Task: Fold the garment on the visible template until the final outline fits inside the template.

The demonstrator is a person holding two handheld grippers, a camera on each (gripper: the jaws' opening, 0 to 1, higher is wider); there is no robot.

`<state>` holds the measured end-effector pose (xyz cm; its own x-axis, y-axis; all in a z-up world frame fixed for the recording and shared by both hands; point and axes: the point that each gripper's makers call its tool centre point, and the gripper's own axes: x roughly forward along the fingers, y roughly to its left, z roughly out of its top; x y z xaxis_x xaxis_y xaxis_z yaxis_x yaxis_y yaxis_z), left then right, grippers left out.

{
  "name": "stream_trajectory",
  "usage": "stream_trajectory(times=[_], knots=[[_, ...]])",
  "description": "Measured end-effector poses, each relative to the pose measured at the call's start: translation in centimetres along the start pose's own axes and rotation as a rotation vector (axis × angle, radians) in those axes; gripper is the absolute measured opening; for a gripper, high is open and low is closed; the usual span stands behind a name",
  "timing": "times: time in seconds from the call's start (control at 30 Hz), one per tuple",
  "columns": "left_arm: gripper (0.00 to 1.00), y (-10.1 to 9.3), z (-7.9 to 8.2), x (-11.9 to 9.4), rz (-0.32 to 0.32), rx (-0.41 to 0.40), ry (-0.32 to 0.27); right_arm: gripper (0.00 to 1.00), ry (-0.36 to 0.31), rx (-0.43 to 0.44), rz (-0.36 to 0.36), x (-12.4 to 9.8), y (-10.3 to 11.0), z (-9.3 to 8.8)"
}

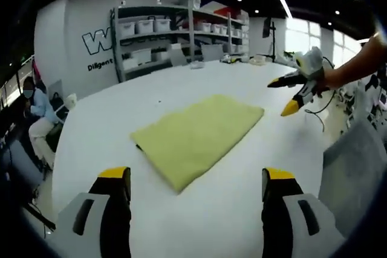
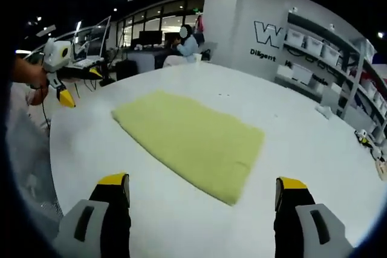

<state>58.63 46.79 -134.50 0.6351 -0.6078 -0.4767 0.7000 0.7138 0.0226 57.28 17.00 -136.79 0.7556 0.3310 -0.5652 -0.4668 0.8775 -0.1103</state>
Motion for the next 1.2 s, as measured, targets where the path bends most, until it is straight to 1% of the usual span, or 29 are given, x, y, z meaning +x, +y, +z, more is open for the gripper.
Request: stream_trajectory(times=[0.03, 0.13, 0.27, 0.33, 0.43, 0.53, 0.6, 0.67, 0.73, 0.83, 0.93, 1.03, 1.1, 1.13, 1.2], knots=[[0.9, -0.1, -0.5, -0.2, 0.003, -0.006, 0.001, 0.99, 0.003, 0.0, -0.004, -0.2, 0.1, -0.2], [0.89, -0.4, -0.9, -0.4, -0.003, -0.029, -0.017, 0.99, 0.014, 0.002, -0.017, -0.8, 0.1, -1.0], [0.88, -0.8, -1.3, -0.7, -0.01, -0.009, -0.033, 0.99, 0.003, 0.007, -0.038, -1.7, 0.0, -1.3], [0.88, -0.8, -1.4, -0.7, -0.017, -0.013, -0.038, 0.99, 0.0, 0.005, -0.042, -2.0, 0.0, -1.4], [0.89, -0.4, -1.5, -0.6, -0.016, -0.019, -0.044, 0.99, 0.006, -0.004, -0.049, -2.4, 0.0, -2.0], [0.9, 0.2, -1.5, -0.5, -0.014, -0.009, -0.054, 0.99, 0.021, -0.011, -0.051, -2.4, -0.1, -2.6], [0.91, 0.5, -1.5, -0.4, -0.012, -0.029, -0.073, 0.99, 0.033, -0.01, -0.047, -2.5, 0.0, -2.8], [0.92, 0.8, -1.6, -0.2, -0.006, -0.043, -0.076, 0.99, 0.04, -0.025, -0.043, -2.5, 0.1, -3.0], [0.91, 1.0, -1.4, -0.1, 0.007, -0.044, -0.094, 0.99, 0.061, -0.031, -0.036, -2.6, 0.3, -3.3], [0.92, 1.1, -1.3, -0.1, 0.016, -0.055, -0.104, 0.99, 0.07, -0.042, -0.022, -2.3, 0.3, -3.3], [0.92, 0.9, -1.1, -0.3, 0.025, -0.02, -0.103, 0.99, 0.079, -0.054, -0.008, -1.6, 0.3, -2.9], [0.93, 0.7, -1.1, -0.7, 0.028, -0.017, -0.093, 0.99, 0.066, -0.06, 0.002, -1.2, 0.4, -1.9], [0.93, 0.4, -1.2, -0.9, 0.032, -0.009, -0.085, 0.99, 0.044, -0.044, 0.019, -0.9, 0.8, -1.0], [0.94, 0.4, -1.3, -1.1, 0.04, 0.009, -0.072, 0.99, 0.045, -0.051, 0.02, -0.8, 0.8, -0.9], [0.93, 0.4, -1.5, -1.1, 0.053, 0.015, -0.059, 0.99, 0.049, -0.056, 0.032, -0.5, 1.0, -0.8]])
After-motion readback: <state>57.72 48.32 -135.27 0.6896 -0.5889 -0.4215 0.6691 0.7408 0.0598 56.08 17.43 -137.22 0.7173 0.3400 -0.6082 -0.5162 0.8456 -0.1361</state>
